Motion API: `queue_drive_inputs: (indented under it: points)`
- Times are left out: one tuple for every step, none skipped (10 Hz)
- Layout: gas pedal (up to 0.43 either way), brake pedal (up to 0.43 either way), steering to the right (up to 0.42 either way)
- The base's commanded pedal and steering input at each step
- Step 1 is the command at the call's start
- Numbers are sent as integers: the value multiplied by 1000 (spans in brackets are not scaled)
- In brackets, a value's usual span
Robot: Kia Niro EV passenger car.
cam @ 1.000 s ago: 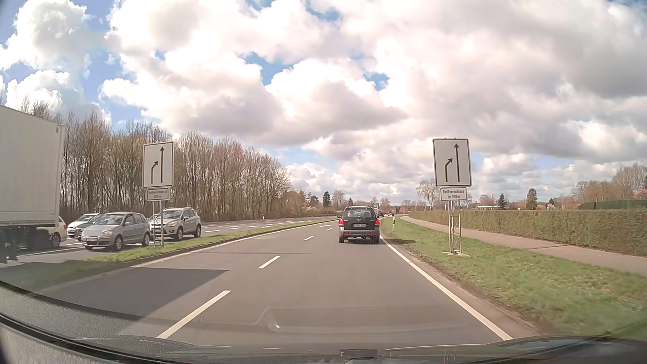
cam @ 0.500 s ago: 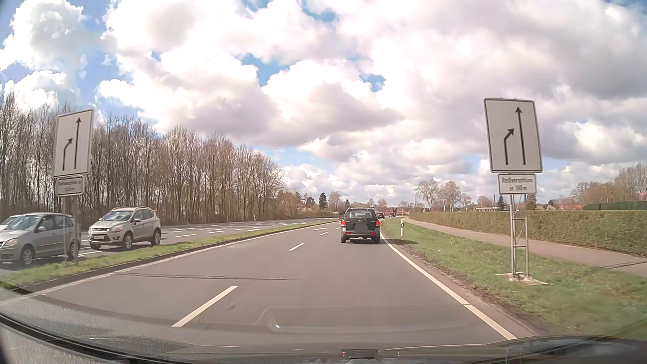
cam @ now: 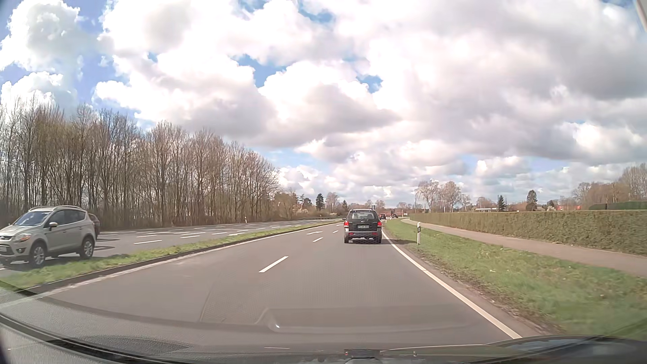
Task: Follow the waypoints while adhering to traffic rules and regulations
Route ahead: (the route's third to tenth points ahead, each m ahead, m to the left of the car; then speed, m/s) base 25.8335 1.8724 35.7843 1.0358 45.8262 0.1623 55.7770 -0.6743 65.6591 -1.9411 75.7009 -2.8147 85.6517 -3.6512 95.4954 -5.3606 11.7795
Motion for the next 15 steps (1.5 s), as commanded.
queue_drive_inputs:
  points:
    - [268, 0, 7]
    - [268, 0, 7]
    - [268, 0, 7]
    - [268, 0, 9]
    - [268, 0, 12]
    - [268, 0, 15]
    - [268, 0, 15]
    - [268, 0, 15]
    - [268, 0, 15]
    - [268, 0, 15]
    - [268, 0, 15]
    - [268, 0, 15]
    - [268, 0, 15]
    - [268, 0, 15]
    - [268, 0, 16]
